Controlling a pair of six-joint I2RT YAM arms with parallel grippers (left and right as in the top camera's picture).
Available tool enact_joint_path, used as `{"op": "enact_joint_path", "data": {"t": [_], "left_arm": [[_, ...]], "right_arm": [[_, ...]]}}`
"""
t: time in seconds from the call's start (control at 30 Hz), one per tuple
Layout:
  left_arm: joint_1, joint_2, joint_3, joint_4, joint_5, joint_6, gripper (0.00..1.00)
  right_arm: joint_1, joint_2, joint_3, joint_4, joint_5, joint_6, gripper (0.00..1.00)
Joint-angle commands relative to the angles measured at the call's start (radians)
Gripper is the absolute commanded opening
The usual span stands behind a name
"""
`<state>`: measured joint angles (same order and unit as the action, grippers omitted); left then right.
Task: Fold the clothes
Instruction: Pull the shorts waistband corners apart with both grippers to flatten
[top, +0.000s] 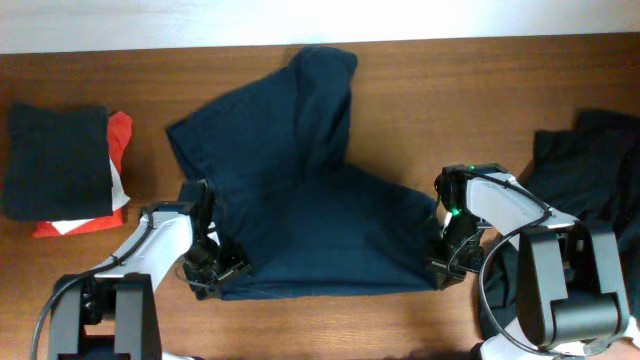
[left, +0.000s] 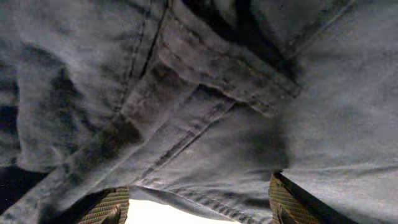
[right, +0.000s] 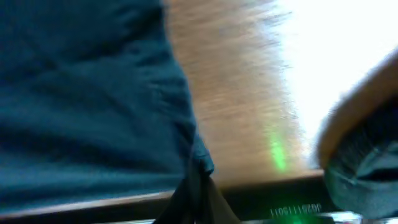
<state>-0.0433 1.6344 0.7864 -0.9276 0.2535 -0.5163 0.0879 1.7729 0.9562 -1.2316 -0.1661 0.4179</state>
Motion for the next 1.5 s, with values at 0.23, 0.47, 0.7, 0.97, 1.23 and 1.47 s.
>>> {"op": "enact_joint_path", "data": {"t": [0.23,0.47,0.7,0.97,1.23,1.47], "left_arm": [[0.015,0.039,0.372,-0.048,-0.171,0.088,0.73],[0.007,0.086,0.372,0.298,-0.172,0.088,0.73],[-0.004,0.196,0.372,0.307,-0.172,0.088,0.73],[-0.006,0.206,0.372,0.323,-0.172,0.088,0.73],[-0.006,0.206,0.372,0.322,-0.172,0.088,0.73],[-0.006,0.206,0.372,0.323,-0.172,0.088,0.73]], "right_arm": [[-0.003,-0.092,0.439,0.161,-0.032,-0.246,0.76],[0.039,0.217,0.444,0.892,-0.384,-0.166,0.80],[0.103,0.541,0.728,0.978,-0.312,-0.121,0.80],[0.128,0.608,0.736,1.068,-0.188,-0.068,0.36],[0.169,0.639,0.736,1.129,-0.187,-0.052,0.26],[0.047,0.488,0.840,0.697,0.055,-0.032,0.04]]}}
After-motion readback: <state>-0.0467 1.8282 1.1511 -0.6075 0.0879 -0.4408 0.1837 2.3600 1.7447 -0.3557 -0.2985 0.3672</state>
